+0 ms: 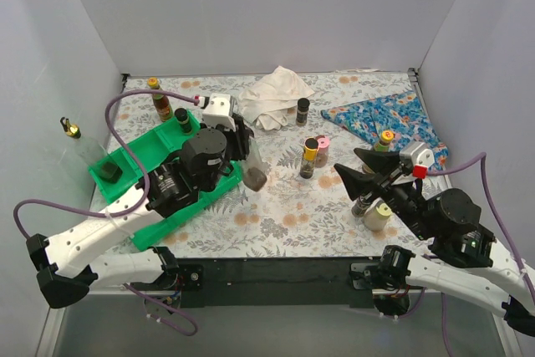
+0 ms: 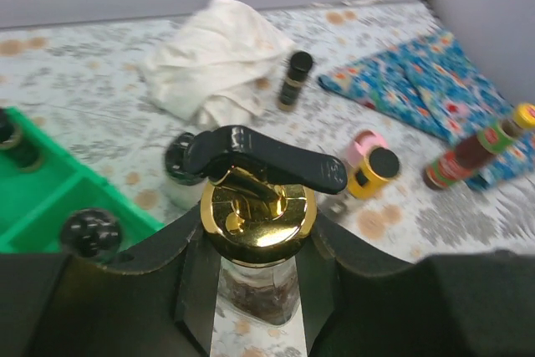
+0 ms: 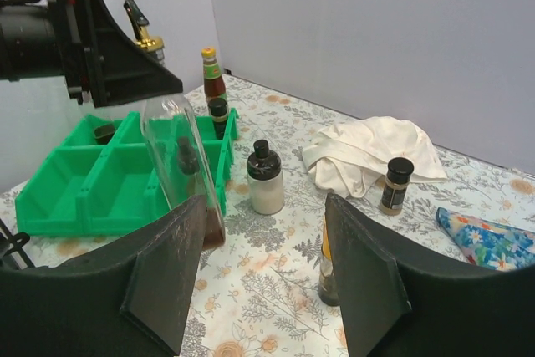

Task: Organize the condiment bottles
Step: Pick up the bottle from the center of the board, then place the bottle in the storage box.

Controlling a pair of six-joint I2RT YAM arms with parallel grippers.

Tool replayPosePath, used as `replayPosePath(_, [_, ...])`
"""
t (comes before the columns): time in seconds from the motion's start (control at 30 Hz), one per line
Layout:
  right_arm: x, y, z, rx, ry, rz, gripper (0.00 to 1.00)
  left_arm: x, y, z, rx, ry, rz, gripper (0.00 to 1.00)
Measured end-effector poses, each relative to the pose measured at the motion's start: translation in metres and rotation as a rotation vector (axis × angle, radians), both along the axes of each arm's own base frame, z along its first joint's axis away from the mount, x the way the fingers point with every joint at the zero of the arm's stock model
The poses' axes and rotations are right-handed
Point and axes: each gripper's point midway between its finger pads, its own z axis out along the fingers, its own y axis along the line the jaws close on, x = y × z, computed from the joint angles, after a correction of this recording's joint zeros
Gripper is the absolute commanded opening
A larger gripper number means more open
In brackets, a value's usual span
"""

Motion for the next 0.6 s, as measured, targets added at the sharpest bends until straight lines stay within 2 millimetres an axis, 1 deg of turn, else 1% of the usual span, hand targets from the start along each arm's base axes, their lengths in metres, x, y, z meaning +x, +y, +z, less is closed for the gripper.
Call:
replayPosePath(0.13, [-0.002, -0.005, 0.0, 0.007, 0.002, -0.003, 0.67, 0.016, 0.037, 0.027, 0.065, -0.069, 0.194, 0.0])
replayPosePath(0.23, [-0.002, -0.008, 0.0, 0.009, 0.002, -0.007, 0.67, 0.03, 0.057, 0.054, 0.101, -0.117, 0.303, 0.0])
replayPosePath(0.3, [-0.002, -0.009, 0.0, 0.01, 0.003, -0.01, 0.67, 0.045, 0.069, 0.073, 0.108, -0.143, 0.372, 0.0])
replayPosePath(0.37, [-0.002, -0.009, 0.0, 0.01, 0.003, -0.011, 0.67, 0.062, 0.084, 0.086, 0.109, -0.158, 0.442, 0.0])
replayPosePath(0.4, [-0.002, -0.009, -0.001, 0.009, 0.004, -0.012, 0.67, 0.074, 0.098, 0.092, 0.109, -0.16, 0.493, 0.0])
replayPosePath(0.47, [-0.002, -0.009, -0.001, 0.006, 0.005, -0.014, 0.67, 0.096, 0.127, 0.099, 0.119, -0.158, 0.6, 0.0])
replayPosePath(0.53, [-0.002, -0.009, -0.003, -0.001, 0.009, -0.014, 0.67, 0.109, 0.154, 0.1, 0.14, -0.146, 0.688, 0.0])
replayPosePath(0.6, [-0.001, -0.009, -0.005, -0.009, 0.013, -0.016, 0.67, 0.116, 0.183, 0.095, 0.168, -0.126, 0.777, 0.0])
